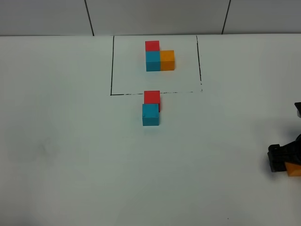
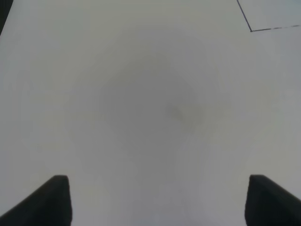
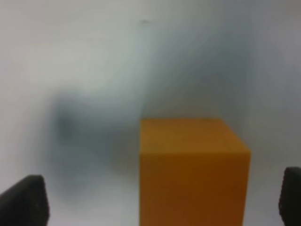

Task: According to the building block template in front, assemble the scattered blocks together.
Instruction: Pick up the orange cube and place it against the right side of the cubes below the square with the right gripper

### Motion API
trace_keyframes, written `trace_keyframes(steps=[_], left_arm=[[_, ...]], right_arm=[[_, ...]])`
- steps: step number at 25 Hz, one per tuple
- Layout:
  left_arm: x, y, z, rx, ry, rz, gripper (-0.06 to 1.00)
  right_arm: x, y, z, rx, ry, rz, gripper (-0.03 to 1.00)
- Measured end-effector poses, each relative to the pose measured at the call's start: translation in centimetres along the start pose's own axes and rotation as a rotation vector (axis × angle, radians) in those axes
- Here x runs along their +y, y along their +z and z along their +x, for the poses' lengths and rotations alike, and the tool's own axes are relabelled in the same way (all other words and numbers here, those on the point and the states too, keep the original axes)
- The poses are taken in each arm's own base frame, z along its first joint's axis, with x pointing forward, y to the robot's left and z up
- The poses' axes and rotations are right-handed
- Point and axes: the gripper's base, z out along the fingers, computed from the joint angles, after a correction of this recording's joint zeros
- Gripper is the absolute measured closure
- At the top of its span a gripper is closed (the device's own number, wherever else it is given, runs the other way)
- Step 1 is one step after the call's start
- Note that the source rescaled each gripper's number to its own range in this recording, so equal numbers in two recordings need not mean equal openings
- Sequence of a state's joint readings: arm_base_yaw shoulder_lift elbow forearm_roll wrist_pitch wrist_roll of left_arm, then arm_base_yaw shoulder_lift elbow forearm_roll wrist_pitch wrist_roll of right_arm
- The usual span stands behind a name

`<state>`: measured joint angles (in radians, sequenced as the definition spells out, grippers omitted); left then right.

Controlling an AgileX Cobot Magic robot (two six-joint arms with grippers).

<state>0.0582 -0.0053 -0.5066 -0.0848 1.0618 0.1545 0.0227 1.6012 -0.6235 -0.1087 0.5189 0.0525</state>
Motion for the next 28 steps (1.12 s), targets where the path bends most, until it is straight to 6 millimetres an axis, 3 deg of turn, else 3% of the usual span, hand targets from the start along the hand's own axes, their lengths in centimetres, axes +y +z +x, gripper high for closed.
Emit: trace_keyframes(steps=[10,13,17,19,22,28], left_arm=[[0.0,0.0,0.0,0.000,0.000,0.000,0.23],[0.0,0.0,0.0,0.000,0.000,0.000,0.23],[0.0,0.0,0.0,0.000,0.000,0.000,0.23],[0.0,0.0,0.0,0.000,0.000,0.000,0.23],[0.0,0.0,0.0,0.000,0.000,0.000,0.23],[0.0,0.0,0.0,0.000,0.000,0.000,0.24]], right_arm=[[0.0,1.7,0.2,0.063,-0.005,-0.002,0.03],[0.1,1.8,0.2,0.069,-0.004,-0.002,0.09],[0.1,1.8,0.2,0.072,-0.002,-0.002,0.30],[0.1,1.8,0.3,0.077,0.000,-0.002,0.45],[0.0,1.8,0.4,0.095,-0.014,0.008,0.78],[-0.6,1.1,-0.4,0.116,-0.136,0.066,0.77]])
